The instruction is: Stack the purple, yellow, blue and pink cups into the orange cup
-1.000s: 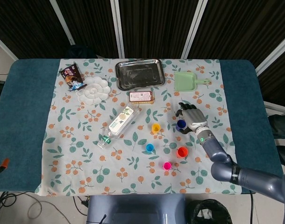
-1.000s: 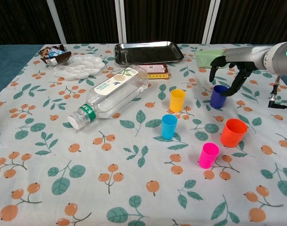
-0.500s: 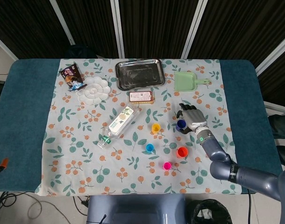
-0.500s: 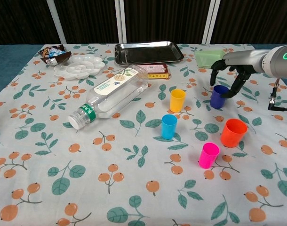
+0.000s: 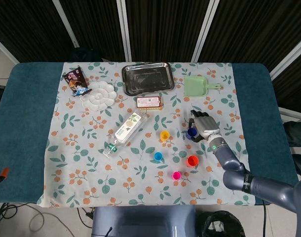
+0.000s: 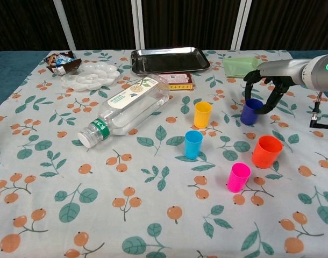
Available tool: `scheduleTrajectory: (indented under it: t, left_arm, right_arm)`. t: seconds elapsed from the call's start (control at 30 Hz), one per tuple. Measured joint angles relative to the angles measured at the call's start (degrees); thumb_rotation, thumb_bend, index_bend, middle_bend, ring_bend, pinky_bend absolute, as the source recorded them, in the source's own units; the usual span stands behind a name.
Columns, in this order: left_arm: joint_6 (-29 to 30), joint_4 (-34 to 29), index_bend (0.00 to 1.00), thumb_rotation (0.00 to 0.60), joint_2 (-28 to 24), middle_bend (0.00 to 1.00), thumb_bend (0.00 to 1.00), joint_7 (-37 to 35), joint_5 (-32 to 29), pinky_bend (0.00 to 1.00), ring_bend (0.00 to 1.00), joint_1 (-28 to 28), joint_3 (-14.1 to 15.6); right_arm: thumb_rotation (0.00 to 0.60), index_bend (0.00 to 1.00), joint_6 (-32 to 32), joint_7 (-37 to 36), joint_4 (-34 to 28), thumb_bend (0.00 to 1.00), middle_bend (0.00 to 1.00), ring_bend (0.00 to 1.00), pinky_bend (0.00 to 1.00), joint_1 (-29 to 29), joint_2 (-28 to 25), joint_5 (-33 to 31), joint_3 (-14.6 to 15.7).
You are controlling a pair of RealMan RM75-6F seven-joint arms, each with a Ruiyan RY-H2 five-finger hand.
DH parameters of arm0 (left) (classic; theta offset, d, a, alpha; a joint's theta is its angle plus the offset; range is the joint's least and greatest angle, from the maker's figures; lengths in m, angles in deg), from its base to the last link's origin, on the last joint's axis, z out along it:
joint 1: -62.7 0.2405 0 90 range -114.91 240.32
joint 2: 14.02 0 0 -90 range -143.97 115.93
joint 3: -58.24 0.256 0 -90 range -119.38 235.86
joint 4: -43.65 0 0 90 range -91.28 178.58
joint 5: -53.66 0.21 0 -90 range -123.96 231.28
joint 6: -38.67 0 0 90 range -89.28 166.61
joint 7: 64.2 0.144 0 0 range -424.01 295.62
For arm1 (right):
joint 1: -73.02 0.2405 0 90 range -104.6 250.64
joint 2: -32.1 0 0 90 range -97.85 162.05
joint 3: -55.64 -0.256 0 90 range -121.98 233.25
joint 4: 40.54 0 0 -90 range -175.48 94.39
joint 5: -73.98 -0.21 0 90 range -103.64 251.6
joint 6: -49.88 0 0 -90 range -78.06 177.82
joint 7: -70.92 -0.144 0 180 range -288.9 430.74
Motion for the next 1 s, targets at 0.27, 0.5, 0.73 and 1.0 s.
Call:
scheduleTrajectory:
  t: [0.27,0.5,0.73,1.0]
  left_arm:
    - [-0.1,0.0,0.13,0.6,0.0,0.07,0.22,-0.1,-0.2,0.0,0.01,0.0,0.0]
    - [-0.1,-0.1,0.13,0.6,0.0,0.07,0.22,-0.2,-0.4,0.0,0.01,0.0,-0.1]
    - [0.0,-0.2,0.13,0.6,0.0,0.07,0.22,-0.3,-0.4,0.0,0.01,0.1,-0.2]
    - [0.1,-0.5,0.13,0.6,0.1,0.07,0.22,-0.2,-0.1,0.0,0.01,0.1,-0.1]
  right_arm:
    - [0.6,0.49,0.1,-1.3,0.4,0.4,0.0,0.06,0.09,-0.3,0.1,1.2,-0.4]
    - [0.6,0.49,0.8,-2.0,-3.5,0.4,0.0,0.06,0.09,-0.7,-3.6,2.7,-1.4]
    - [0.6,0.49,0.7,-0.8,-13.1,0.4,0.0,0.06,0.09,-1.1,-12.5,4.5,-0.8]
    - [0.6,0.49,0.2,-0.4,-29.6,0.4,0.0,0.06,0.09,-4.1,-25.8,10.0,1.9]
